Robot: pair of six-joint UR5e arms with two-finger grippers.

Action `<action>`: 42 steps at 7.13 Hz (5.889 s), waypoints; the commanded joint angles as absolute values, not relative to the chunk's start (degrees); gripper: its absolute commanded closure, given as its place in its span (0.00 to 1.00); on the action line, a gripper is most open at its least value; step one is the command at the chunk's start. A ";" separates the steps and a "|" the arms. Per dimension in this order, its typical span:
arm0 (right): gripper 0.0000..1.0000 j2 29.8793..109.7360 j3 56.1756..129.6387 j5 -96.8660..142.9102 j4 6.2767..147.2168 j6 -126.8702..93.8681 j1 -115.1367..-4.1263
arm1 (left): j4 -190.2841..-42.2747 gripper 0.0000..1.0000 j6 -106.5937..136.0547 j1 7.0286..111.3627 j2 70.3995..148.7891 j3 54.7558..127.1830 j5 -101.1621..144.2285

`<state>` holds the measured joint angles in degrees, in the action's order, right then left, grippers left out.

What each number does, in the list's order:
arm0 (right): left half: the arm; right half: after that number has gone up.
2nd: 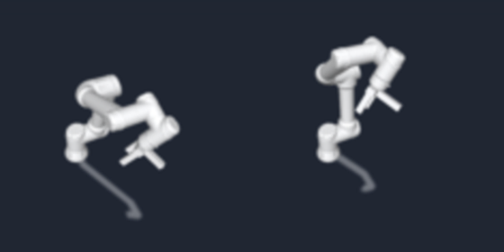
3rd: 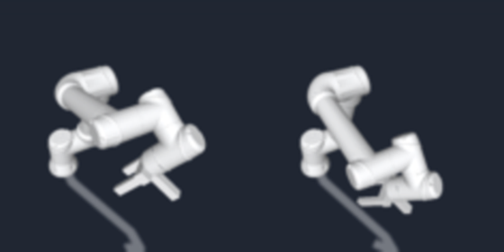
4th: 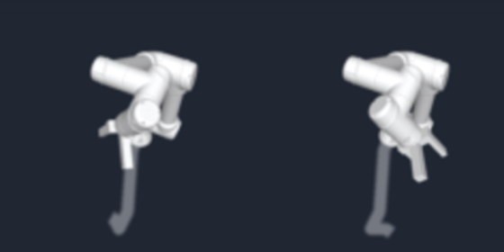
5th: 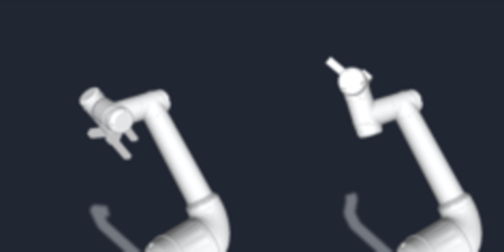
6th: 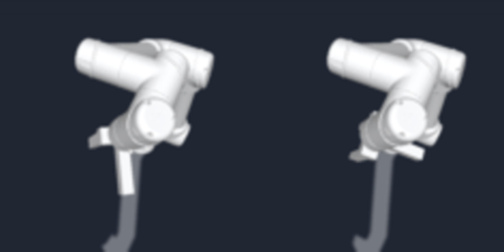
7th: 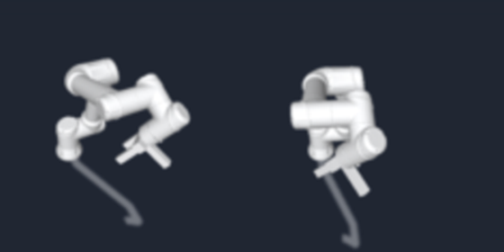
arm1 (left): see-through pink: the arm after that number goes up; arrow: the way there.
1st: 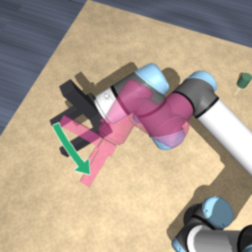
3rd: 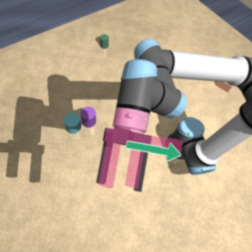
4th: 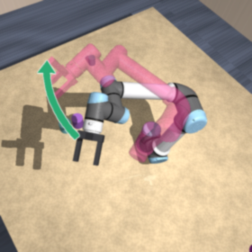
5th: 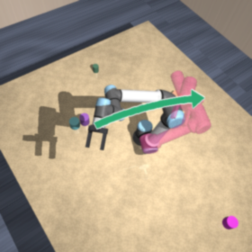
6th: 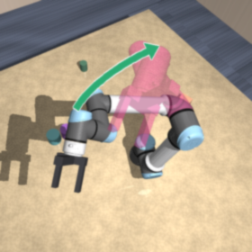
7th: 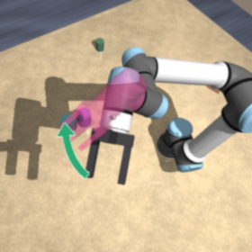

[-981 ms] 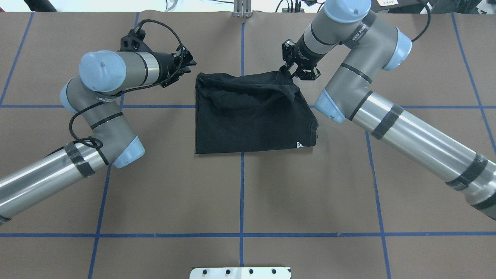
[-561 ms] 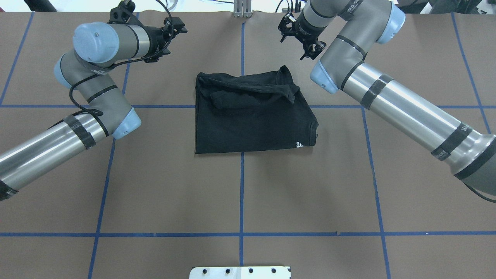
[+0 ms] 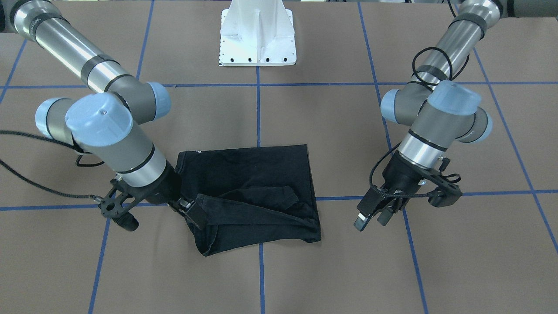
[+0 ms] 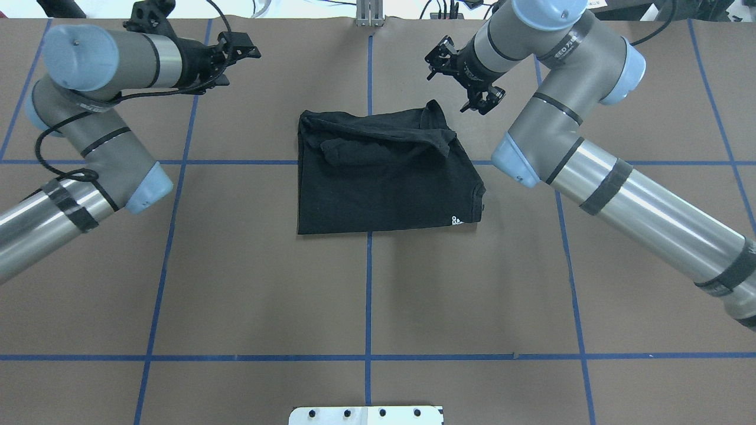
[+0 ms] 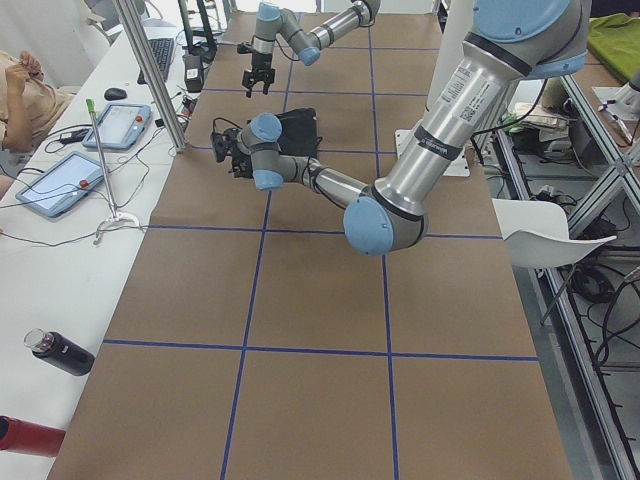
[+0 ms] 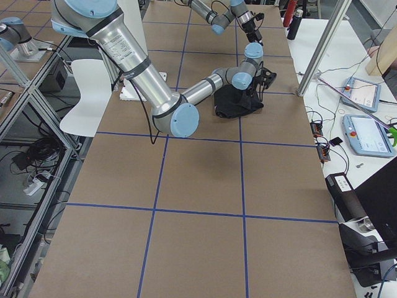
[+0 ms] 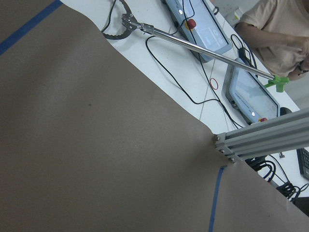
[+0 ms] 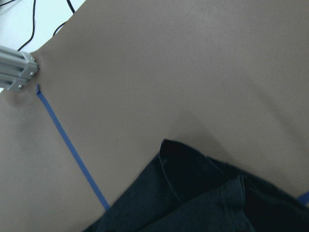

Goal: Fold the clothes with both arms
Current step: 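Press the right gripper down on the folded shirt while the left arm withdraws, then press the right gripper along the folded shirt's far edge to flatten it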

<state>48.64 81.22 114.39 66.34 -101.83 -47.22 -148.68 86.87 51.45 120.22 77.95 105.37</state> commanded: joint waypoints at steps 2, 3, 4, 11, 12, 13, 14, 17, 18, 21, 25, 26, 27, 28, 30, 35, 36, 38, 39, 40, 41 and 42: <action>1.00 48.61 92.38 94.09 80.07 -104.50 -29.84 | -148.53 0.00 77.71 53.87 110.41 86.12 109.24; 1.00 47.99 89.68 93.17 79.98 -104.15 -28.66 | -148.45 0.00 74.65 54.57 107.95 87.96 109.33; 1.00 44.94 84.52 90.21 77.98 -104.06 -27.96 | -148.10 0.00 74.71 54.58 107.23 89.11 109.25; 1.00 26.14 47.79 95.27 60.42 -93.18 -39.79 | -147.39 0.00 75.23 54.49 106.08 90.44 109.16; 1.00 22.10 41.55 95.27 58.38 -91.95 -40.95 | -147.48 0.00 75.32 54.41 105.82 90.44 108.99; 1.00 21.36 40.70 95.27 58.36 -91.41 -41.30 | -147.48 0.00 75.32 54.49 105.39 90.70 108.90; 1.00 20.49 41.48 99.10 58.71 -91.41 -42.87 | -147.48 0.00 75.32 54.41 105.29 90.62 108.81; 1.00 41.34 74.00 105.45 69.93 -91.06 -41.67 | -147.48 0.00 75.32 54.23 105.38 90.53 108.81; 1.00 42.18 75.31 105.21 71.27 -91.14 -40.79 | -147.48 0.00 75.32 54.14 105.38 90.44 108.72; 1.00 45.36 77.09 101.80 71.63 -91.14 -35.43 | -147.48 0.00 75.32 54.14 105.38 90.53 108.72; 1.00 36.13 56.98 99.32 62.17 -88.24 -41.11 | -147.48 0.00 75.41 54.32 105.03 91.14 108.63; 1.00 35.51 54.26 99.32 61.96 -85.54 -43.39 | -147.48 0.00 75.41 54.32 104.86 91.23 108.63; 1.00 34.72 52.23 99.32 61.88 -83.52 -44.64 | -147.48 0.00 75.41 54.32 104.85 91.58 108.55; 1.00 33.06 52.21 100.01 62.14 -83.76 -45.43 | -147.48 0.00 75.41 54.32 104.59 91.84 108.54; 1.00 32.77 58.13 105.16 64.75 -86.73 -45.35 | -147.48 0.00 75.41 54.32 104.59 91.76 108.54; 1.00 39.47 73.13 100.46 74.18 -92.19 -34.19 | -147.57 0.00 74.79 54.49 103.54 92.02 108.90; 1.00 36.07 68.25 99.85 74.01 -92.81 -34.19 | -147.57 0.00 74.97 54.49 103.54 92.02 108.90; 1.00 32.87 63.12 99.06 72.96 -92.81 -34.19 | -147.57 0.00 75.23 54.49 103.27 92.46 108.90; 1.00 32.18 60.93 98.70 71.91 -92.81 -34.19 | -147.57 0.00 75.23 54.49 103.27 92.46 108.90; 1.00 31.91 58.21 98.35 68.41 -92.81 -34.19 | -147.57 0.00 75.23 54.41 103.27 92.46 108.90; 1.00 30.16 56.79 98.26 67.86 -92.81 -34.54 | -147.57 0.00 75.23 54.40 103.27 92.46 108.90; 1.00 27.28 51.47 96.70 64.37 -92.73 -34.80 | -147.57 0.00 75.32 54.40 103.27 92.55 108.90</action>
